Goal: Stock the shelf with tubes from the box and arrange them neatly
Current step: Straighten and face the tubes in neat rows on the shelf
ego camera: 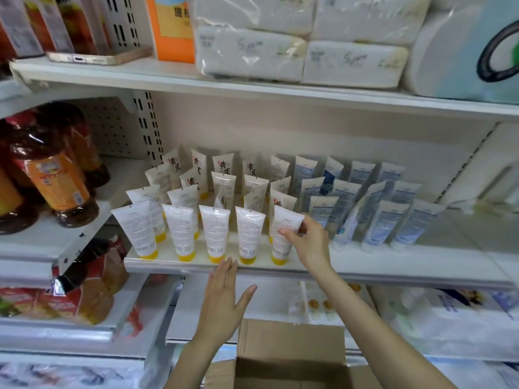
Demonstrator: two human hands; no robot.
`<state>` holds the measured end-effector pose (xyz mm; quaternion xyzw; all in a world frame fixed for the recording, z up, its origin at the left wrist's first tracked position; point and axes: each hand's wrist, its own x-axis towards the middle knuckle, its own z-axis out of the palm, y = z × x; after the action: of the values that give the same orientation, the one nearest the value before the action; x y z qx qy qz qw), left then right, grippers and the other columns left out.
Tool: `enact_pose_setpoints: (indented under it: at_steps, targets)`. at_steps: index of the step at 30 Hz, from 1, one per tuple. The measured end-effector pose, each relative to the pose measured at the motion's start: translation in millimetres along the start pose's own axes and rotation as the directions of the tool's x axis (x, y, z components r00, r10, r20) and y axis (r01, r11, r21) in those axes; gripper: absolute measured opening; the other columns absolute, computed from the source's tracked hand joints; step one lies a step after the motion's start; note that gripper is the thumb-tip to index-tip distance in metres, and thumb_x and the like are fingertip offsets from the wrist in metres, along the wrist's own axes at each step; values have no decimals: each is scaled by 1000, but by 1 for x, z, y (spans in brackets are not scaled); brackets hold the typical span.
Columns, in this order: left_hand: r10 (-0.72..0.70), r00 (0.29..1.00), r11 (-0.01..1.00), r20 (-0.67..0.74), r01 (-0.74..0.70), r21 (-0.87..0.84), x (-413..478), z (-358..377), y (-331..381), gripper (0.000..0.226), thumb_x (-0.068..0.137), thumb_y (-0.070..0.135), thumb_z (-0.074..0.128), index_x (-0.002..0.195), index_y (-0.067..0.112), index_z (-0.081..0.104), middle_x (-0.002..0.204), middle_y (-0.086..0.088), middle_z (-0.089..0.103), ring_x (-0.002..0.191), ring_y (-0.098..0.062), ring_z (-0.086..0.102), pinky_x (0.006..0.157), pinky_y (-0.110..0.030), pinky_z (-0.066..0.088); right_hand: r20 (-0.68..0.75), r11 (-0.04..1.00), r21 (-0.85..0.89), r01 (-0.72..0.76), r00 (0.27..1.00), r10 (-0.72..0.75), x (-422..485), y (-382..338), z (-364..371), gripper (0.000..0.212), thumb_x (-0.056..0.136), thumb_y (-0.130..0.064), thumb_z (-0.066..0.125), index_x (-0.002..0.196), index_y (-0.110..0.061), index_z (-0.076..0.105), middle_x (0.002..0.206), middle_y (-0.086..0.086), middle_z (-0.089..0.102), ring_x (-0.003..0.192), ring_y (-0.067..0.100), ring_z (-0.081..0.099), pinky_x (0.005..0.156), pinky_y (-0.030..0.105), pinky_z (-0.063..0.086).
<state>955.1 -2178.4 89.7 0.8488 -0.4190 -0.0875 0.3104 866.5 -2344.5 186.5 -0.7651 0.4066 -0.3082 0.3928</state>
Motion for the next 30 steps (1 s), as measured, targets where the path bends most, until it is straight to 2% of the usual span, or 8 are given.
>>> enact_pose_setpoints:
  at_steps: [8, 12, 18, 22, 24, 26, 28, 30]
  targets:
    - [16, 999, 1000, 28, -16, 14, 1, -4, -3, 110, 64, 88, -9, 149, 23, 16, 157, 8, 12, 145, -8, 7, 116, -26, 4, 57, 1000, -7, -7, 998, 7, 0, 1, -4, 44, 81, -18, 71, 122, -10, 58, 125, 7, 62, 113, 20, 59, 90, 30, 50]
    - [4, 1000, 994, 26, -1, -109, -2, -12, -1, 77, 84, 66, 26, 148, 24, 21, 156, 8, 18, 143, -7, 13, 115, -22, 8, 86, 999, 21, -27, 996, 26, -3, 3, -9, 43, 82, -15, 70, 121, -8, 55, 124, 7, 61, 111, 19, 59, 83, 20, 46]
    - [2, 999, 982, -40, -10, -188, -12, -26, -3, 62, 87, 55, 36, 142, 28, 35, 150, 11, 30, 139, -4, 24, 109, -14, 14, 123, 999, 42, -16, 992, 10, -12, 9, -21, 45, 81, -20, 72, 121, -13, 50, 123, 2, 60, 100, 8, 55, 81, 16, 44]
    - [8, 998, 982, -62, -20, -187, -26, -37, -2, 63, 88, 65, 30, 142, 33, 35, 146, 21, 28, 137, 2, 22, 109, -13, 15, 138, 1000, 18, 21, 990, -24, -21, 11, -30, 54, 81, -27, 71, 127, -16, 45, 126, -1, 56, 106, 10, 53, 90, 22, 44]
    - [13, 997, 983, -72, -26, -182, -32, -45, -4, 72, 80, 77, 23, 140, 39, 34, 143, 26, 25, 134, 8, 21, 107, -9, 13, 120, 999, 28, 30, 992, -33, -25, 11, -33, 59, 82, -29, 70, 131, -14, 43, 128, 3, 55, 107, 11, 53, 91, 24, 43]
    - [9, 993, 982, -115, -31, -188, -37, -55, -4, 71, 76, 81, 22, 136, 45, 33, 141, 29, 27, 130, 15, 21, 103, -2, 13, 115, 997, 72, 12, 993, -20, -32, 9, -36, 62, 82, -27, 69, 135, -12, 40, 129, 8, 55, 108, 13, 53, 90, 24, 42]
    - [1, 979, 979, -203, -43, -201, -40, -65, -2, 59, 81, 74, 30, 131, 45, 37, 137, 27, 35, 125, 17, 27, 100, 3, 16, 127, 996, 93, 5, 992, -17, -38, 9, -38, 64, 83, -26, 68, 138, -11, 39, 132, 9, 53, 115, 19, 53, 93, 26, 41]
    - [-18, 961, 975, -274, -44, -219, -40, -77, -1, 46, 87, 58, 40, 130, 40, 43, 134, 23, 44, 123, 10, 37, 97, 2, 22, 121, 995, 101, 7, 993, -19, -44, 10, -40, 64, 83, -25, 68, 139, -12, 39, 133, 9, 52, 117, 20, 52, 96, 30, 41]
